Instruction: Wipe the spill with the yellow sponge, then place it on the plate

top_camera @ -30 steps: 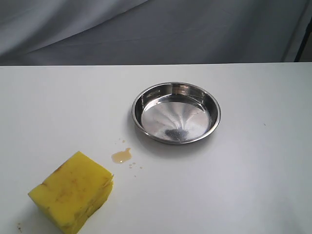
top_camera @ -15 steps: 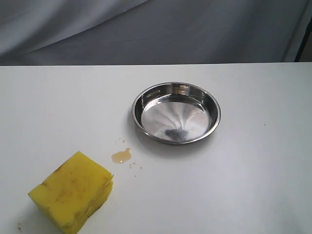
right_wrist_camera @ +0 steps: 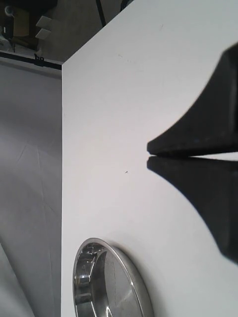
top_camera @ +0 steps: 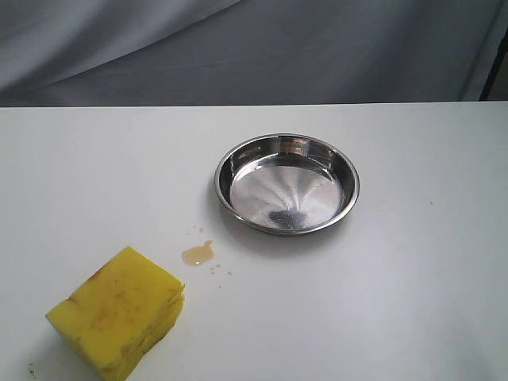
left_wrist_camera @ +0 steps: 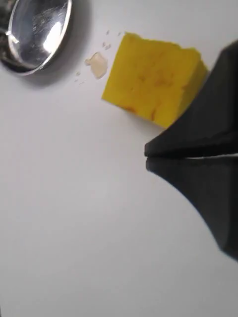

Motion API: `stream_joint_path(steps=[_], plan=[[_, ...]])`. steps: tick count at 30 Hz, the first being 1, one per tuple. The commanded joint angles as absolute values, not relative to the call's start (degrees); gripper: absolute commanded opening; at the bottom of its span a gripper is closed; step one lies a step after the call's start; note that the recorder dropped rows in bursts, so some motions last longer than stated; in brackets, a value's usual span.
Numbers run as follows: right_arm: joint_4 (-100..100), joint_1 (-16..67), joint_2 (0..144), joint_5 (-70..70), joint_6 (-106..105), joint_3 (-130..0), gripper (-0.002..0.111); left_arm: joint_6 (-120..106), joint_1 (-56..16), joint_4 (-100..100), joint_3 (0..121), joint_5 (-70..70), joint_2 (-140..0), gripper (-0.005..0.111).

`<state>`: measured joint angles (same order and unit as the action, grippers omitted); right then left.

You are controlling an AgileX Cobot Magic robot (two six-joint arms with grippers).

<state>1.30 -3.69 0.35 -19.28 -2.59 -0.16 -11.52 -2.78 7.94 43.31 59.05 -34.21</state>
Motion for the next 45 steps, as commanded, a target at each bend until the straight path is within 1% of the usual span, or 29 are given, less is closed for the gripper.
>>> stream_joint_path(steps=[1, 5, 8, 13, 17, 21, 23, 25, 29, 33, 38, 40, 42, 45], plan=[[0.6, -4.0, 0.0, -18.0, -2.8, 0.0, 0.0, -14.1, -5.3, 10.0, 45.3, 64.5, -41.3, 0.0], [0.6, -4.0, 0.0, -17.9, -2.8, 0.0, 0.0, -13.8, -8.1, 9.9, 45.3, 66.3, -46.5, 0.0], [0.6, -4.0, 0.0, -17.9, -2.8, 0.0, 0.0, -13.7, -11.5, 10.0, 45.3, 64.5, -49.1, 0.0], [0.6, -4.0, 0.0, -17.9, -2.8, 0.0, 0.0, -13.1, -21.1, 9.5, 45.3, 58.8, -53.3, 0.0], [0.6, -4.0, 0.0, -17.9, -2.8, 0.0, 0.0, -4.7, -29.5, 5.1, 45.3, 54.6, -57.1, 0.0], [0.6, -4.0, 0.0, -17.7, -2.8, 0.0, 0.0, 0.9, -37.8, -2.4, 45.7, 54.1, -62.7, 0.0], [0.6, -4.0, 0.0, -17.7, -2.8, 0.0, 0.0, 4.6, -40.5, -5.8, 45.7, 53.9, -65.5, 0.0], [0.6, -4.0, 0.0, -17.7, -2.8, 0.0, 0.0, 8.5, -41.7, -6.4, 45.7, 53.5, -68.9, 0.0], [0.6, -4.0, 0.0, -17.7, -2.8, 0.0, 0.0, 11.0, -41.6, -3.1, 45.7, 51.6, -75.1, 0.001], [0.6, -4.0, 0.0, -17.7, -2.8, 0.0, 0.0, 13.7, -41.6, -2.9, 45.7, 47.0, -80.6, 0.001], [0.6, -4.0, 0.0, -17.7, -2.8, 0.0, 0.0, 13.6, -41.6, -4.9, 45.7, 41.1, -84.2, 0.002], [0.6, -4.0, 0.0, -17.7, -2.8, 0.0, 0.0, 13.9, -41.6, -4.9, 45.7, 40.7, -85.0, 0.008], [0.6, -4.0, 0.0, -17.7, -2.8, 0.0, 0.0, 13.9, -41.6, -4.9, 45.7, 40.5, -85.4, 0.018], [0.6, -4.0, 0.0, -17.7, -2.8, 0.0, 0.0, 13.9, -41.6, -4.9, 45.7, 40.5, -85.5, 0.044]])
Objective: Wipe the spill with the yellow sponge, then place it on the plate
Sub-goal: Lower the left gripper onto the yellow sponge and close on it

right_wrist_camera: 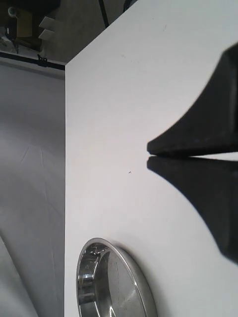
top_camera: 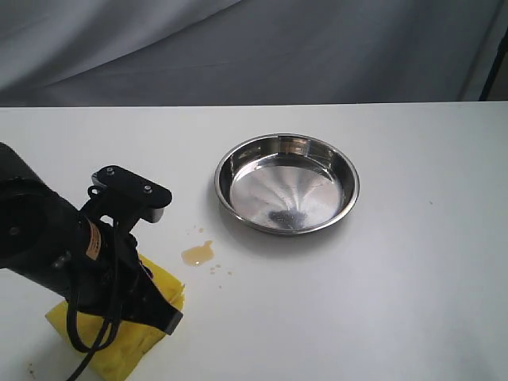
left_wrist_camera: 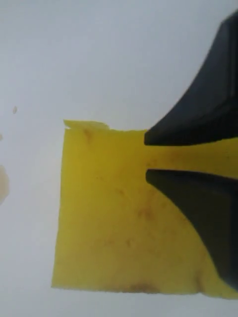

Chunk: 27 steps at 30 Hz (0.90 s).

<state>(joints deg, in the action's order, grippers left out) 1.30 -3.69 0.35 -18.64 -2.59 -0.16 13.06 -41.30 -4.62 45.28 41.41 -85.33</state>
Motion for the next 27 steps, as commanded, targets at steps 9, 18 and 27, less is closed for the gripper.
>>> stream_joint_path(steps=[9, 18, 27], plan=[[0.6, -4.0, 0.0, -17.7, -2.8, 0.0, 0.0, 15.4, -41.6, -4.3, 45.7, 40.8, -86.7, 0.06], [0.6, -4.0, 0.0, -17.7, -2.8, 0.0, 0.0, 15.4, -41.6, -5.1, 45.7, 40.0, -91.6, 0.06], [0.6, -4.0, 0.0, -17.7, -2.8, 0.0, 0.0, 15.4, -41.6, -5.0, 45.7, 39.8, -95.4, 0.06]])
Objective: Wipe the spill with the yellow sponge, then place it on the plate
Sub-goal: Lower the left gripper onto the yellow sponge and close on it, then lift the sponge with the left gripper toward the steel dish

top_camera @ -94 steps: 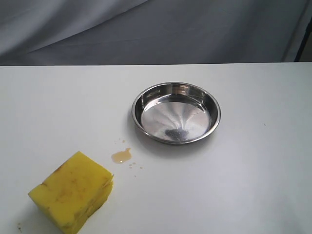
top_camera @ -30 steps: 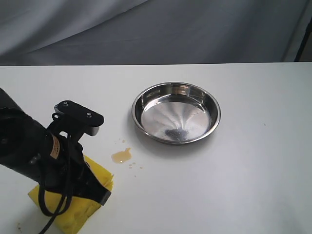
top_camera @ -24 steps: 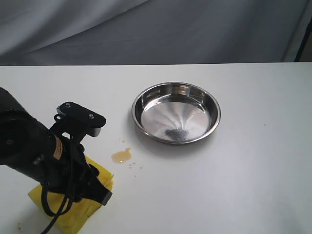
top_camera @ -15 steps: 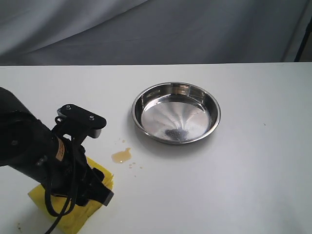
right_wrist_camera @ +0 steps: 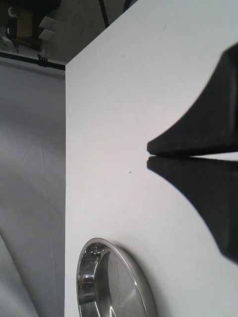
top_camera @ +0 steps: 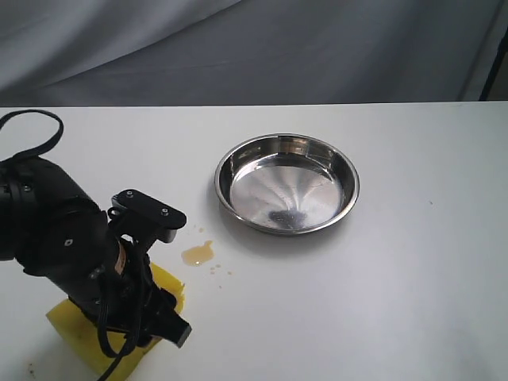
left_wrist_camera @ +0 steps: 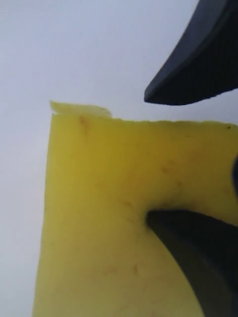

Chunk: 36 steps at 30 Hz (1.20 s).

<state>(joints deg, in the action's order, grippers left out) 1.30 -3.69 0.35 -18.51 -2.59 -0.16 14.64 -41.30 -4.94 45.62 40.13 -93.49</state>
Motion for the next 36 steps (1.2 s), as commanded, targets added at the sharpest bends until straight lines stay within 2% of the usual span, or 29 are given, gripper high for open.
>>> stream_joint_path(steps=[1, 4, 6, 14, 15, 23, 29, 32, 36], plan=[[0.6, -4.0, 0.0, -17.7, -2.8, 0.0, 0.0, 15.4, -41.6, -5.0, 45.7, 39.8, -95.9, 0.06], [0.6, -4.0, 0.0, -17.7, -2.8, 0.0, 0.0, 15.4, -41.6, -5.0, 45.7, 39.8, -97.3, 0.06], [0.6, -4.0, 0.0, -17.7, -2.8, 0.0, 0.0, 15.4, -41.6, -5.0, 45.7, 39.8, -97.8, 0.054], [0.6, -4.0, 0.0, -17.7, -2.8, 0.0, 0.0, 14.4, -41.6, -5.1, 45.7, 38.8, -98.1, 0.003], [0.6, -4.0, 0.0, -17.7, -2.8, 0.0, 0.0, 14.4, -41.6, -5.3, 45.7, 38.8, -98.1, 0.0], [0.6, -4.0, 0.0, -17.7, -2.8, 0.0, 0.0, 14.5, -41.6, -8.1, 47.7, 41.2, -96.4, 0.0], [0.6, -4.0, 0.0, -17.7, -2.8, 0.0, 0.0, 15.0, -41.5, -13.0, 63.7, 50.7, -96.3, 0.0], [0.6, -4.0, 0.0, -17.6, -2.8, 0.0, 0.0, 15.0, -39.2, -15.7, 70.5, 55.0, -99.7, 0.0], [0.6, -4.0, 0.0, -17.6, -2.8, 0.0, 0.0, 14.6, -35.3, -16.6, 73.8, 52.7, -104.9, 0.0]])
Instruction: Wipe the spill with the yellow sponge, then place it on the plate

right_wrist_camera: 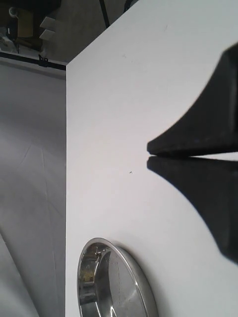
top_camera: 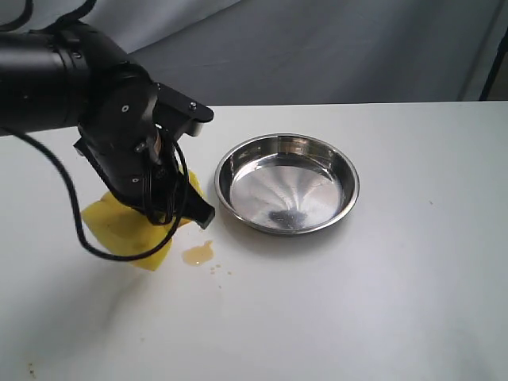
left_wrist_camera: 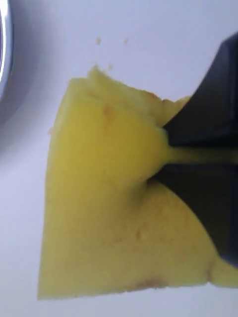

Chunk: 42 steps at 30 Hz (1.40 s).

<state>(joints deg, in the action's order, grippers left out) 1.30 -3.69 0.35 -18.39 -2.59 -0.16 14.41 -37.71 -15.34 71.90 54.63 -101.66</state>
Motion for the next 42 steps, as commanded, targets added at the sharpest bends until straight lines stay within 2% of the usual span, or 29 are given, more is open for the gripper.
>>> stream_joint_path(steps=[1, 6, 14, 32, 42], plan=[[0.6, -4.0, 0.0, -17.6, -2.8, 0.0, 0.0, 14.6, -34.3, -17.1, 74.1, 50.2, -106.8, 0.0], [0.6, -4.0, 0.0, -17.5, -2.8, 0.0, 0.0, 12.6, -32.7, -16.6, 74.3, 45.2, -112.5, 0.0], [0.6, -4.0, 0.0, -17.3, -2.8, 0.0, 0.0, 0.4, -33.1, -3.3, 74.3, 42.0, -117.5, 0.0], [0.6, -4.0, 0.0, -17.3, -2.8, 0.0, 0.0, -2.1, -48.1, -1.9, 74.3, 47.3, -117.5, 0.0], [0.6, -4.0, 0.0, -17.3, -2.8, 0.0, 0.0, -2.1, -52.2, -1.8, 74.3, 48.0, -117.5, 0.0]])
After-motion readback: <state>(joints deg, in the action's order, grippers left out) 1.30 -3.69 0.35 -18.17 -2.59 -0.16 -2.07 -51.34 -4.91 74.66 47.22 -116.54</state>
